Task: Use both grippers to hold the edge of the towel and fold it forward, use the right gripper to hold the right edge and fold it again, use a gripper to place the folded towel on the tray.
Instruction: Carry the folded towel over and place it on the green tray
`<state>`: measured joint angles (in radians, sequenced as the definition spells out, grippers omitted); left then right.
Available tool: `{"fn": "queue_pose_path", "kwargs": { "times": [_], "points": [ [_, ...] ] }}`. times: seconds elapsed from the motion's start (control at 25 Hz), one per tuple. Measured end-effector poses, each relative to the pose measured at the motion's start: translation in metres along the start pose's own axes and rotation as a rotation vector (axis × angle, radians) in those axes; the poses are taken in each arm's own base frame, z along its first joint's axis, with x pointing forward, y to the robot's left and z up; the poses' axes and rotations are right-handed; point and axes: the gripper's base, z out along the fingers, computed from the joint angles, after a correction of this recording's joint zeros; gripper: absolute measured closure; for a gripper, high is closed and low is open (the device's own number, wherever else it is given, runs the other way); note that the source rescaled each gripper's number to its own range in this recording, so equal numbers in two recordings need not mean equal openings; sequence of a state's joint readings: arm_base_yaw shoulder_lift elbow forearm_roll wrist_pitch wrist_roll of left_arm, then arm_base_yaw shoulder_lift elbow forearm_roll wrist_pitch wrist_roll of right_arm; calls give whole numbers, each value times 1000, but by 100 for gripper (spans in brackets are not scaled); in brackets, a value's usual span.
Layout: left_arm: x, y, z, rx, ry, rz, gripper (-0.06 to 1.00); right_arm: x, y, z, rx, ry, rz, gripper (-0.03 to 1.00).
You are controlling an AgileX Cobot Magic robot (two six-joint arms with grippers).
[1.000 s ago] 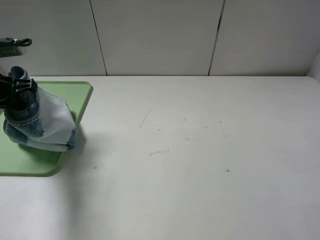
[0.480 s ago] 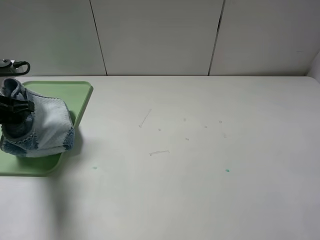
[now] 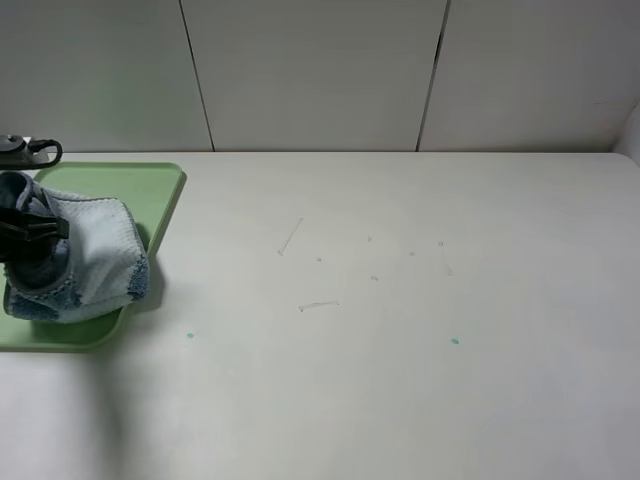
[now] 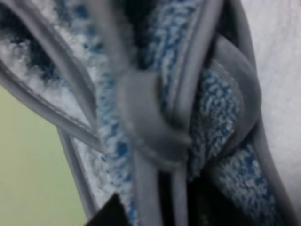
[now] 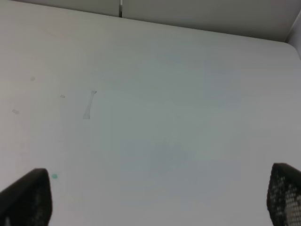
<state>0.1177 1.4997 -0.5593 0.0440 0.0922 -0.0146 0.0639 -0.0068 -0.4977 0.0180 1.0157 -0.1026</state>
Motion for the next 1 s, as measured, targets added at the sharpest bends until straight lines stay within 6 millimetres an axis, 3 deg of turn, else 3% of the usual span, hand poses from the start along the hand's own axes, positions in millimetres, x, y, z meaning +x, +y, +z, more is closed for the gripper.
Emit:
{"fn": "queue_pose_path", "kwargs": {
  "times": [0.28,0.36,0.56,1.0],
  "points": [
    [3,0,7,-3,35,45,10,0,0,0,0,0,0,-3],
    [4,0,8,-3,39,46,0,0,0,0,0,0,0,-3],
    [7,0,8,-3,73,48,-5,0,0,0,0,0,0,-3],
    [14,1,8,-4,153,48,-5,0,0,0,0,0,0,-3]
  ]
}}
